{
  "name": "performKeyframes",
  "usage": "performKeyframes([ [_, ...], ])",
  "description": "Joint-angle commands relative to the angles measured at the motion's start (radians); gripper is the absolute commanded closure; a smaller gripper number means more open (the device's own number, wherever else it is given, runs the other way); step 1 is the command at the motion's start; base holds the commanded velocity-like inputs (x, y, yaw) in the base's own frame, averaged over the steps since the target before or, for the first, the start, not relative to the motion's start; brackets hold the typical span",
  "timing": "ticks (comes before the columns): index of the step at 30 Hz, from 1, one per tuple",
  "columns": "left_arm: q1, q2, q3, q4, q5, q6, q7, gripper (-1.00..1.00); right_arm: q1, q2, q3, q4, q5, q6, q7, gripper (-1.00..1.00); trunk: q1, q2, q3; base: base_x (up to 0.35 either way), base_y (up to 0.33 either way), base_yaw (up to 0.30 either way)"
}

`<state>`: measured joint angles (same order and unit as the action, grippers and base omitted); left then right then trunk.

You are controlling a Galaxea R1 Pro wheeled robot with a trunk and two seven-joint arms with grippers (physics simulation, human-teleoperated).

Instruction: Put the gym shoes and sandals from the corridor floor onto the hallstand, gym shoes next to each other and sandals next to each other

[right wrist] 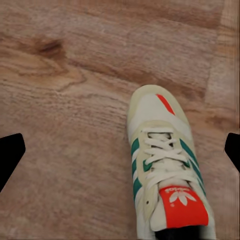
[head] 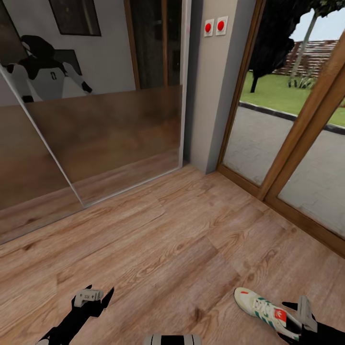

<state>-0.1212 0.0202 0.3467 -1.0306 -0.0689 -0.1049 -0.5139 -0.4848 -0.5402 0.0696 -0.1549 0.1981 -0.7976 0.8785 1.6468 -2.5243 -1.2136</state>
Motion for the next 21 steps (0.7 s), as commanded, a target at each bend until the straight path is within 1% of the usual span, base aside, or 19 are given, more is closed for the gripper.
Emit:
performKeyframes([
  [1, 0.000, 0.000, 0.000, 0.000, 0.000, 0.000, 0.000, -1.00, 0.000, 0.000, 0.000, 0.000, 0.000, 0.000, 0.000, -1.00, 0.000, 0.000, 0.000, 0.225, 0.000, 0.000],
  [6, 0.000, 0.001, 0.000, 0.000, 0.000, 0.000, 0.000, -1.00, 0.000, 0.000, -0.002, 0.000, 0.000, -0.001, 0.001, -1.00, 0.000, 0.000, 0.000, 0.228, 0.000, 0.000],
  [9, 0.000, 0.001, 0.000, 0.000, 0.000, -0.001, 0.000, -1.00, 0.000, -0.001, -0.003, 0.000, 0.000, -0.001, 0.001, -1.00, 0.000, 0.000, 0.000, 0.147, 0.000, 0.000],
  [14, 0.000, 0.001, 0.000, 0.000, 0.000, -0.001, 0.000, -1.00, 0.000, -0.001, -0.004, 0.000, 0.000, -0.001, 0.001, -1.00, 0.000, 0.000, 0.000, 0.092, 0.000, 0.000],
  [21, 0.000, 0.001, 0.000, 0.000, 0.000, -0.001, 0.000, -1.00, 0.000, -0.001, -0.005, 0.000, 0.000, -0.002, 0.001, -1.00, 0.000, 0.000, 0.000, 0.042, 0.000, 0.000],
])
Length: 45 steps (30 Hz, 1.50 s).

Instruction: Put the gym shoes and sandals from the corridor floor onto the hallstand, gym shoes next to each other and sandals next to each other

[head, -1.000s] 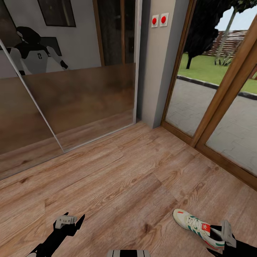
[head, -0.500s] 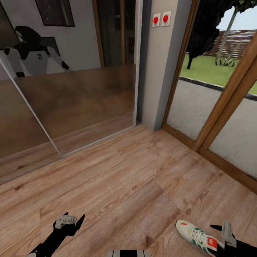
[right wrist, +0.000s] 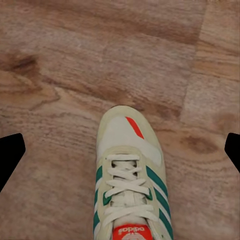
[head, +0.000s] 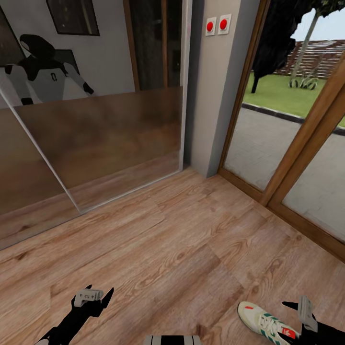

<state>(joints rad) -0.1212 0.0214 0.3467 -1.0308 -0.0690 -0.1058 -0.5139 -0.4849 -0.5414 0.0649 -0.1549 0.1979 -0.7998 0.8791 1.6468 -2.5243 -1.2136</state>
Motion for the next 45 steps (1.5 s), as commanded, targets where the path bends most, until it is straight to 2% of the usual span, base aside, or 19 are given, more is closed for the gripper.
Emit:
performKeyframes([
  [1, 0.000, 0.000, 0.000, 0.000, 0.000, 0.000, 0.000, -1.00, 0.000, 0.000, 0.000, 0.000, 0.000, 0.000, 0.000, -1.00, 0.000, 0.000, 0.000, 0.023, 0.000, 0.000],
  [22, 0.000, -0.002, -0.001, 0.001, -0.001, 0.000, 0.000, -1.00, 0.000, 0.000, 0.000, 0.000, 0.000, -0.001, -0.004, -1.00, 0.000, 0.000, 0.000, 0.008, -0.008, 0.000],
  [45, 0.000, -0.002, 0.000, 0.001, 0.000, 0.000, 0.000, -1.00, 0.000, 0.000, 0.000, 0.000, 0.000, -0.002, -0.009, -1.00, 0.000, 0.000, 0.000, 0.001, -0.140, 0.000],
])
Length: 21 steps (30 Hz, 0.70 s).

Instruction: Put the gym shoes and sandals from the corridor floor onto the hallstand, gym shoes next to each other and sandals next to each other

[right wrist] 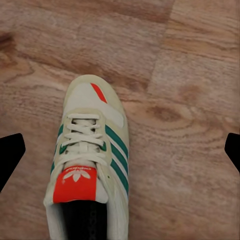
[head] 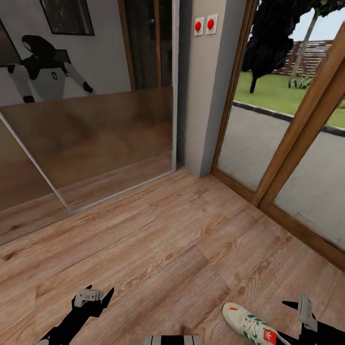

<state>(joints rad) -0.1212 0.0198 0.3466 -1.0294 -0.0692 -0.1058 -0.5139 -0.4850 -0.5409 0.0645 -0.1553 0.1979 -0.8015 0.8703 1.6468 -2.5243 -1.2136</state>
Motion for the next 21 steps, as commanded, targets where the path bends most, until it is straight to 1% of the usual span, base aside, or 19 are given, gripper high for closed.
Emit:
performKeyframes([
  [1, 0.000, 0.000, 0.000, 0.000, 0.000, 0.000, 0.000, -1.00, 0.000, 0.000, 0.000, 0.000, 0.000, 0.000, 0.000, -1.00, 0.000, 0.000, 0.000, 0.000, -0.040, 0.000],
  [21, 0.000, 0.000, 0.000, 0.000, 0.000, 0.000, 0.000, -1.00, 0.000, 0.001, 0.000, 0.000, 0.000, -0.001, 0.000, -1.00, 0.000, 0.000, 0.000, 0.000, -0.014, 0.000],
])
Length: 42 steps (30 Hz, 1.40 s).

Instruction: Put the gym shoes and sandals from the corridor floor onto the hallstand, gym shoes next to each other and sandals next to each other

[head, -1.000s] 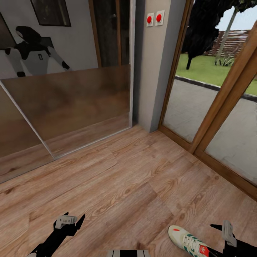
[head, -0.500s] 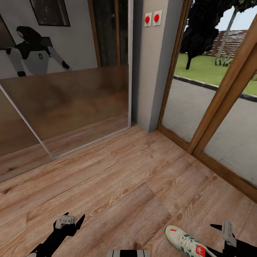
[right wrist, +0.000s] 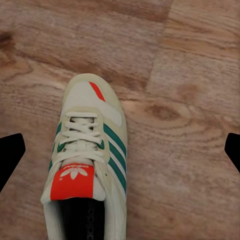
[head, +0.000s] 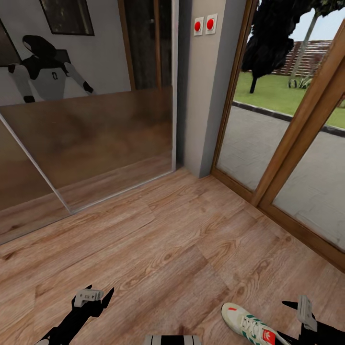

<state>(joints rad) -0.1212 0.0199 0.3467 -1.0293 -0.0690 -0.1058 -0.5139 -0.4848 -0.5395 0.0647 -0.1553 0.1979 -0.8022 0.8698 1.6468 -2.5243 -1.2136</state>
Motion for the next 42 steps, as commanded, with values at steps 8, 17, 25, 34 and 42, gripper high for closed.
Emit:
performKeyframes([
  [8, 0.000, 0.000, 0.000, 0.000, 0.000, 0.000, 0.000, -1.00, 0.000, 0.002, 0.001, 0.000, 0.000, 0.000, 0.000, -1.00, 0.000, 0.000, 0.000, 0.000, -0.002, 0.000],
  [17, 0.000, 0.000, 0.000, 0.000, 0.000, 0.000, 0.000, -1.00, 0.000, 0.005, 0.001, 0.000, 0.000, 0.000, -0.002, -1.00, 0.000, 0.000, 0.000, 0.000, 0.000, 0.000],
  [25, 0.000, 0.000, -0.001, 0.000, -0.001, 0.000, 0.000, -1.00, 0.000, 0.007, 0.001, 0.000, 0.000, 0.000, -0.003, -1.00, 0.000, 0.000, 0.000, -0.006, 0.000, 0.000],
  [34, 0.000, 0.000, -0.001, 0.000, -0.001, 0.000, 0.000, -1.00, 0.000, 0.009, 0.001, 0.000, 0.000, 0.000, -0.003, -1.00, 0.000, 0.000, 0.000, -0.093, 0.000, 0.000],
  [42, 0.000, 0.000, -0.001, 0.000, -0.001, 0.000, 0.000, -1.00, 0.000, 0.012, 0.001, 0.000, 0.000, 0.000, -0.003, -1.00, 0.000, 0.000, 0.000, -0.051, 0.000, 0.000],
])
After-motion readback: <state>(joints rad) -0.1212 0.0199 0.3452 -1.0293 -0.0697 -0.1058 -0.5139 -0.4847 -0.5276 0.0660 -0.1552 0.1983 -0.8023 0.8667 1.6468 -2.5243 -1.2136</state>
